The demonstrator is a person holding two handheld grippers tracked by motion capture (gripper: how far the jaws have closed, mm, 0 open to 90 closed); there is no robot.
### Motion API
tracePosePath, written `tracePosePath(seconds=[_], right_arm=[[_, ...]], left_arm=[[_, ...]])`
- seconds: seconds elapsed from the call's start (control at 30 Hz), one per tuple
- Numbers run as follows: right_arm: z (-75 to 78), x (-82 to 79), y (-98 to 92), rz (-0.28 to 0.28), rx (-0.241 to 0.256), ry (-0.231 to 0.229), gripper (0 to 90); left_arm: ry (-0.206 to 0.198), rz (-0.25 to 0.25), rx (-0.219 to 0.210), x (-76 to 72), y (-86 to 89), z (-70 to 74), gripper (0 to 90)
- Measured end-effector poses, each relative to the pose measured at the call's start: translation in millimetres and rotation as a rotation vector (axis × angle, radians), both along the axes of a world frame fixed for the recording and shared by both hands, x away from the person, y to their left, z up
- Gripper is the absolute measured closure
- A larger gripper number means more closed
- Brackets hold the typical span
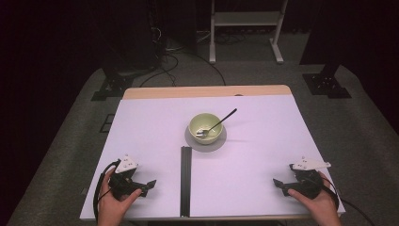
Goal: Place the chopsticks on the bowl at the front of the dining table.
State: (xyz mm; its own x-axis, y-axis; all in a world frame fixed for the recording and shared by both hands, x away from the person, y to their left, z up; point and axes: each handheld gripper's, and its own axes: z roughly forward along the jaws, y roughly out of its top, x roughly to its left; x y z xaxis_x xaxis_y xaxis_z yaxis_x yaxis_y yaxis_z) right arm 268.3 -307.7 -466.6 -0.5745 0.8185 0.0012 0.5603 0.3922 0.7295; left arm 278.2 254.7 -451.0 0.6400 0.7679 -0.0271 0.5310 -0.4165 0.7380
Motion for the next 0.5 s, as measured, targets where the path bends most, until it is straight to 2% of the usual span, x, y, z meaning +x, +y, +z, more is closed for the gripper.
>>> tracePosePath(seconds=[0.5], right_arm=[[-0.2,-0.2,0.0,0.0,-0.001,-0.002,10.6]], left_arm=[[-0.009,-0.009,-0.012,4.0,-5.8,3.8,0.2]])
